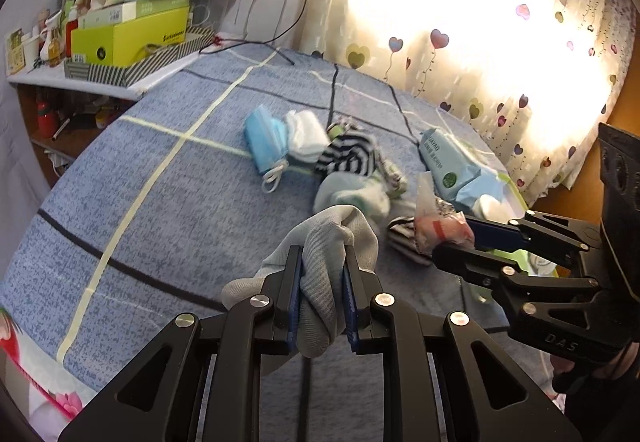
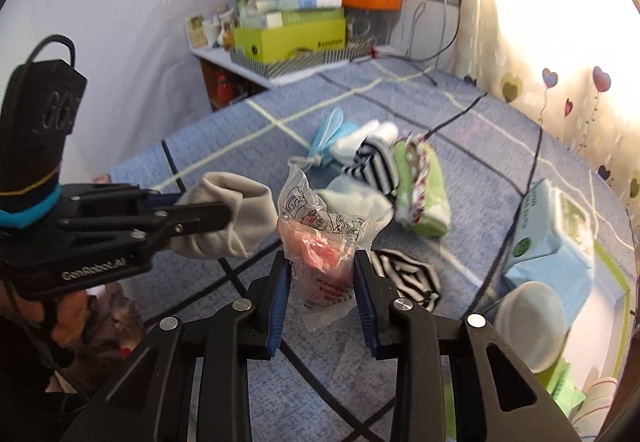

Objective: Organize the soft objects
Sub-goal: 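Grasp the clear bag with pink contents with the right gripper, then carry the grey sock with the left gripper while the right gripper carries the bag toward the tray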

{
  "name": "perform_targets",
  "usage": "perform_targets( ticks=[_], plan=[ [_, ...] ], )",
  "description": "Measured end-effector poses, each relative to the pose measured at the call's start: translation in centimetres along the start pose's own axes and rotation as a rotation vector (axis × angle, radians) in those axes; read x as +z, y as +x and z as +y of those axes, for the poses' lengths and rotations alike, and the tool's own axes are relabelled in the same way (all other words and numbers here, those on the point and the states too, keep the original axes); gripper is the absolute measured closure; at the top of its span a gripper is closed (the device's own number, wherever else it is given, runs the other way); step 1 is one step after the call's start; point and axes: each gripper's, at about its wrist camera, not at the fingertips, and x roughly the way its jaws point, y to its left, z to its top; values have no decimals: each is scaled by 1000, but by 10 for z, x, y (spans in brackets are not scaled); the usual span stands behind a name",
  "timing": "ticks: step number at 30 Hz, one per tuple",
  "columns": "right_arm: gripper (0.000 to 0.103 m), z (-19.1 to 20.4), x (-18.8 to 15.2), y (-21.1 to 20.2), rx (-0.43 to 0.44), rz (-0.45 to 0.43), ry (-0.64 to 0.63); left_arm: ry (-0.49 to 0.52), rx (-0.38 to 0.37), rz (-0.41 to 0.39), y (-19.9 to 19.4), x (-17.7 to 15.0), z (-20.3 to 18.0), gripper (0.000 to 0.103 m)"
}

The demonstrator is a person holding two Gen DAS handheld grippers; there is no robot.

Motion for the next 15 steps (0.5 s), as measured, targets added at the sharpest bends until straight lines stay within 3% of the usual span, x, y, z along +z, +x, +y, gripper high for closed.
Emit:
perform_targets(
  ticks=[15],
  plan=[
    [73,-44,-11,-67,-90,-124,94,89,-6,-44,-2,28,-70,84]
  ],
)
